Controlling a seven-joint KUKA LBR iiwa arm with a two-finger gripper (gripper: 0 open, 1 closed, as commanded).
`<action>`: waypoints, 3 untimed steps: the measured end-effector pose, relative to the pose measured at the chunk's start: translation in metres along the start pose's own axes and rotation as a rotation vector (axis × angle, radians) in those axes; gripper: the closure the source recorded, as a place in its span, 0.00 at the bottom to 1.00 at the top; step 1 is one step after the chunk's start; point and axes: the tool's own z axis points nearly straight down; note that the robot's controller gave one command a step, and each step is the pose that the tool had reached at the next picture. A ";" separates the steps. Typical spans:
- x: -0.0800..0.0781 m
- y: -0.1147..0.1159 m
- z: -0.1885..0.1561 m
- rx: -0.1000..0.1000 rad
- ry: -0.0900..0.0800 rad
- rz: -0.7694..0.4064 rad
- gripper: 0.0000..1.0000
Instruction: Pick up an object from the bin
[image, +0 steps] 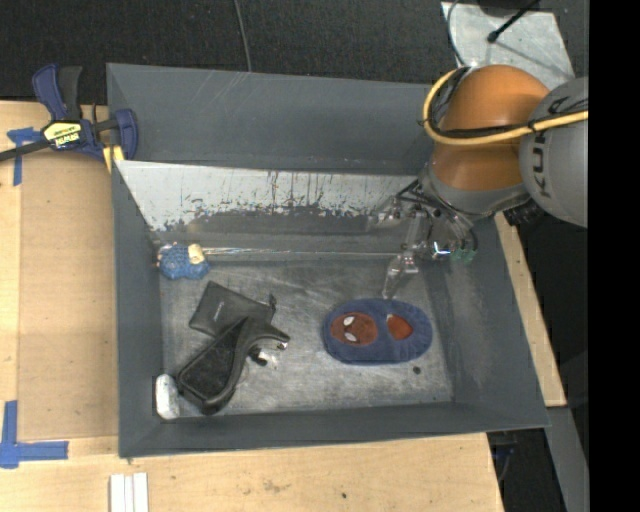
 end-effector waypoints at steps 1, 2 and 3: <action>0.030 -0.007 0.066 0.000 -0.019 -0.055 0.00; 0.033 -0.008 0.068 0.000 -0.003 -0.056 1.00; 0.043 -0.010 -0.152 0.004 -0.018 -0.286 1.00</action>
Offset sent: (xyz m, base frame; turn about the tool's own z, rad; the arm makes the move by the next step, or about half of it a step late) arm -0.0387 -0.0085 -0.0806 -0.0553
